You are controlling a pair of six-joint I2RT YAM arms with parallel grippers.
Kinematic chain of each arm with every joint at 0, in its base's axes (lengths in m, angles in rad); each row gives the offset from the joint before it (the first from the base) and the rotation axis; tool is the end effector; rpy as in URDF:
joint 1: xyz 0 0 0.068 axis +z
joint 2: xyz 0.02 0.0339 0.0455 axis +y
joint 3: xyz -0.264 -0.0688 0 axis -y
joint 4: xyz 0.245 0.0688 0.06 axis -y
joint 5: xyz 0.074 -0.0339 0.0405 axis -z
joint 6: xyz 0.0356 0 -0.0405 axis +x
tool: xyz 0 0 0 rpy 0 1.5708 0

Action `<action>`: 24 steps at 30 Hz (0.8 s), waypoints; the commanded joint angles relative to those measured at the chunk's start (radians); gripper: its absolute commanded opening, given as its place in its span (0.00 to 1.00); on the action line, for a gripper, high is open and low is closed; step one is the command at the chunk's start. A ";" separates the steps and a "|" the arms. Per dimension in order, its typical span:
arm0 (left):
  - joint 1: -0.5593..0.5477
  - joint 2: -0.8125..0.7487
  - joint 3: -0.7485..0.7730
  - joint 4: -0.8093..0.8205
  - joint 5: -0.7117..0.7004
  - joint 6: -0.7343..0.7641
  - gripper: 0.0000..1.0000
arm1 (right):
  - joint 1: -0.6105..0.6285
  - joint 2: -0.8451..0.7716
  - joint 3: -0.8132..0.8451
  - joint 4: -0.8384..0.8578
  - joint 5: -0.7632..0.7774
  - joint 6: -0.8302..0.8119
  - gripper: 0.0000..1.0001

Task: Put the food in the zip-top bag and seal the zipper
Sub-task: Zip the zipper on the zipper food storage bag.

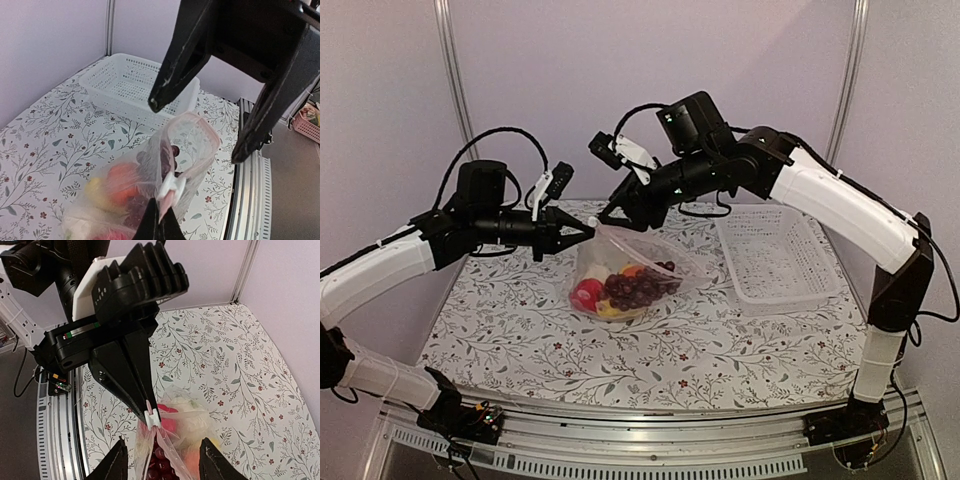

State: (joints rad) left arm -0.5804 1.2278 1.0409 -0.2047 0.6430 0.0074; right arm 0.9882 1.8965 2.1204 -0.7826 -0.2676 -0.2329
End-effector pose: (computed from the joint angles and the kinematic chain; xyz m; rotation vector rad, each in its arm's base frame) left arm 0.2206 -0.1702 0.3364 0.9887 1.7547 -0.9997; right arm 0.2243 0.3575 0.4191 -1.3890 1.7002 0.7213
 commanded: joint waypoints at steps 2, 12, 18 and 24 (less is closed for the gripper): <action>-0.010 -0.025 0.033 -0.001 0.017 0.016 0.00 | 0.004 0.047 0.018 0.031 -0.074 -0.002 0.47; -0.010 -0.014 0.054 -0.007 0.049 0.031 0.00 | 0.004 0.083 0.037 0.046 -0.114 0.007 0.30; -0.010 -0.004 0.062 0.002 0.058 0.028 0.00 | 0.004 0.087 0.033 0.048 -0.127 0.008 0.21; -0.011 0.001 0.061 0.004 0.064 0.028 0.00 | 0.003 0.091 0.032 0.052 -0.145 0.016 0.18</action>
State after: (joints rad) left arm -0.5808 1.2293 1.0653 -0.2253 0.6792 0.0257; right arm 0.9882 1.9602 2.1292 -0.7460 -0.3840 -0.2245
